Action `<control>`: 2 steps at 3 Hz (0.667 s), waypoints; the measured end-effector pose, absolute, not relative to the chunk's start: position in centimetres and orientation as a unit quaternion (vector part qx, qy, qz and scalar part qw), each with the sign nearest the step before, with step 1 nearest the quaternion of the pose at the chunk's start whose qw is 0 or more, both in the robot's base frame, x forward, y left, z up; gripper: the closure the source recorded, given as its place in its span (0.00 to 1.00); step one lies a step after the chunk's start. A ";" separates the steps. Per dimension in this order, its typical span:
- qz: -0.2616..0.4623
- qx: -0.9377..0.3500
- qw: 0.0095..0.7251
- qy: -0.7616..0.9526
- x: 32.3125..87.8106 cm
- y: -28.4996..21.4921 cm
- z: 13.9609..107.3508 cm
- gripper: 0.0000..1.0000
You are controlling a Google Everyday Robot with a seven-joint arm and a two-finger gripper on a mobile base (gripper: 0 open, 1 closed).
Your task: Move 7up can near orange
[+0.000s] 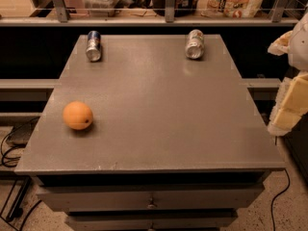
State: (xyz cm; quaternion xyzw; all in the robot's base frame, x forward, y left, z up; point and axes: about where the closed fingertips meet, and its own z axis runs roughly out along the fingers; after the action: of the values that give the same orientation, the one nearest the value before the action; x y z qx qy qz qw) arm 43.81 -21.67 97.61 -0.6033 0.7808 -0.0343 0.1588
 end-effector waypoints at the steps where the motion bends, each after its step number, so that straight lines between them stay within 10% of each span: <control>1: -0.034 -0.603 0.159 0.781 43.8 -21.7 97.6 0.00; 2: -0.039 -0.597 0.170 0.783 44.2 -21.9 97.9 0.00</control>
Offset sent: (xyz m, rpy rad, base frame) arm 0.0113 -0.0071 0.0016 0.0225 -0.0430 -0.0376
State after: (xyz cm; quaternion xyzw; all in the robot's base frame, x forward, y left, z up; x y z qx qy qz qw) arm 44.20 -21.85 97.86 -0.5972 0.7830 -0.0390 0.1695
